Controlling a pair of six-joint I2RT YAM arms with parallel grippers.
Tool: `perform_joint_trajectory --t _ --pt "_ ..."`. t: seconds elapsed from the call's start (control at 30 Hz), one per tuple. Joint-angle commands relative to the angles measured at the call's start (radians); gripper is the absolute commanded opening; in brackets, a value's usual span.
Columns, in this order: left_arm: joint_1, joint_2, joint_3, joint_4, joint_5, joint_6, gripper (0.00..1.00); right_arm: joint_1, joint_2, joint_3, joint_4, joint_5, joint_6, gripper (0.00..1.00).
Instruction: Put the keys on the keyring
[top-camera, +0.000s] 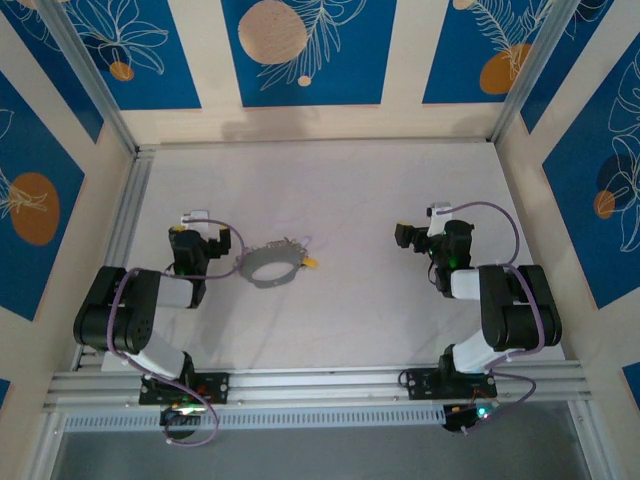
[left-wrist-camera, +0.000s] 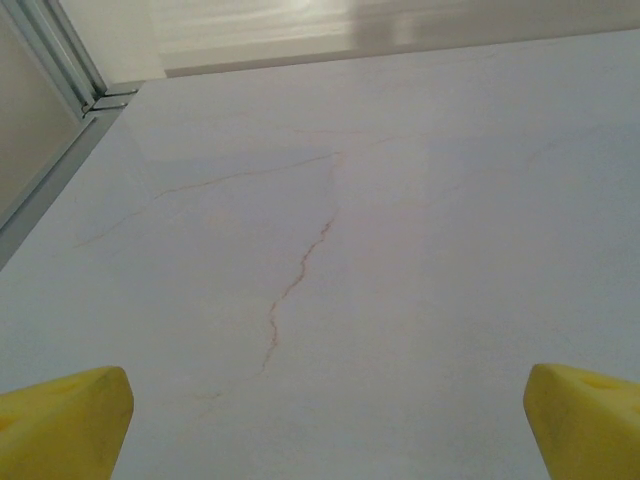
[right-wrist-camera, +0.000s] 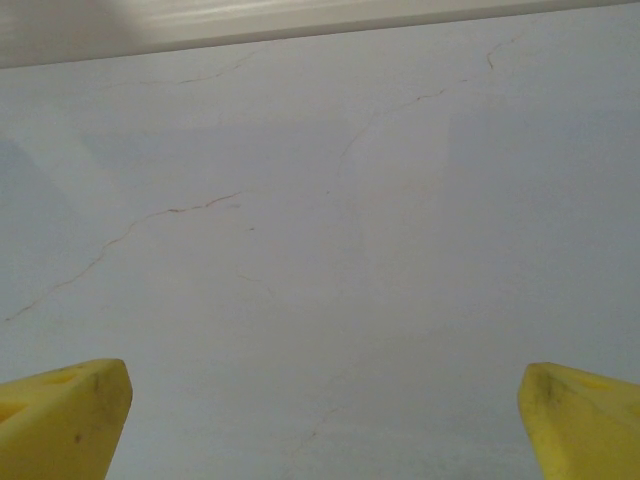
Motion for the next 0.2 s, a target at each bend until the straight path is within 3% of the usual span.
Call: perform_joint_trajectory --t 0.0,0.17 --pt "0.006 0.005 -0.009 0.037 0.013 0.018 1.0 -0.001 0.003 0.017 0.0 0.005 -0.006 0.99" --pt "0.006 0.002 -0.016 0.047 0.016 0.019 1.0 0.001 0.001 0.014 0.006 0.006 -0.008 0.99"
